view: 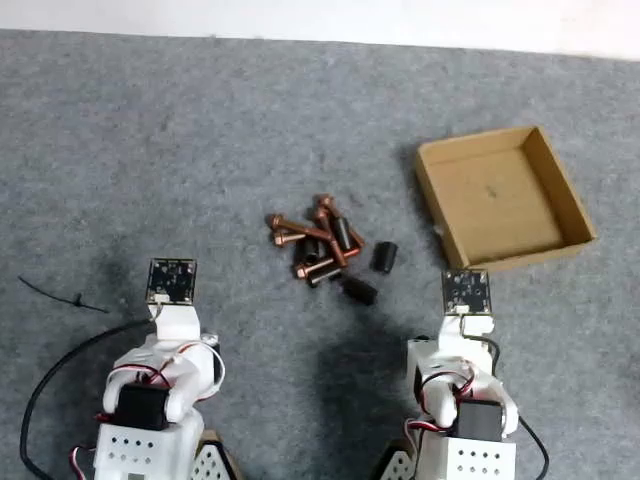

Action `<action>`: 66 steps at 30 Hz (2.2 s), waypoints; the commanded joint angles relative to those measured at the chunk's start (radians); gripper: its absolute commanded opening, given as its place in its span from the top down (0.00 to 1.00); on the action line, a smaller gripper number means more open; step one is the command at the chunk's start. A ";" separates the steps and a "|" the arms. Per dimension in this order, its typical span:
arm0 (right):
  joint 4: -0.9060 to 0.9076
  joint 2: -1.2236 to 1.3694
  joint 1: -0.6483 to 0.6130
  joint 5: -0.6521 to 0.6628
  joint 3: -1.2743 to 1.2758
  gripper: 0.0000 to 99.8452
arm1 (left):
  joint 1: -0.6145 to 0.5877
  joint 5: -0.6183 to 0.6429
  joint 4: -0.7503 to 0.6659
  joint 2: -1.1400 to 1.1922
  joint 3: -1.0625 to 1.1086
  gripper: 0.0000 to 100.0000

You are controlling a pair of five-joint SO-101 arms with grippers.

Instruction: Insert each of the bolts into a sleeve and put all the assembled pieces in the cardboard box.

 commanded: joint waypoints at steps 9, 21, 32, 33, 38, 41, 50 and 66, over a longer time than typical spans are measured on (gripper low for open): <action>0.005 -0.010 -0.038 -0.006 0.137 0.73 | 0.076 -0.201 0.005 -0.008 -0.071 1.00; -0.001 -0.010 -0.039 -0.005 0.137 0.73 | 0.077 -0.509 -0.262 -0.008 -0.389 1.00; -0.125 -0.012 -0.036 -0.002 0.130 0.73 | 0.145 -0.295 -0.753 0.002 -0.217 1.00; -0.131 -0.012 -0.012 -0.002 0.130 0.73 | 0.154 -0.272 -0.776 0.002 -0.191 1.00; -0.205 -0.012 0.090 0.032 0.104 0.73 | 0.154 -0.247 -0.804 0.004 -0.124 1.00; -0.266 -0.012 0.143 0.121 0.004 0.73 | 0.153 -0.247 -0.804 0.004 -0.096 1.00; -0.383 0.420 -0.081 -0.028 -0.340 0.73 | 0.085 -0.247 -0.802 0.004 -0.096 1.00; -0.539 1.452 -0.317 -0.219 -0.993 0.73 | 0.094 -0.247 -0.789 0.005 -0.068 1.00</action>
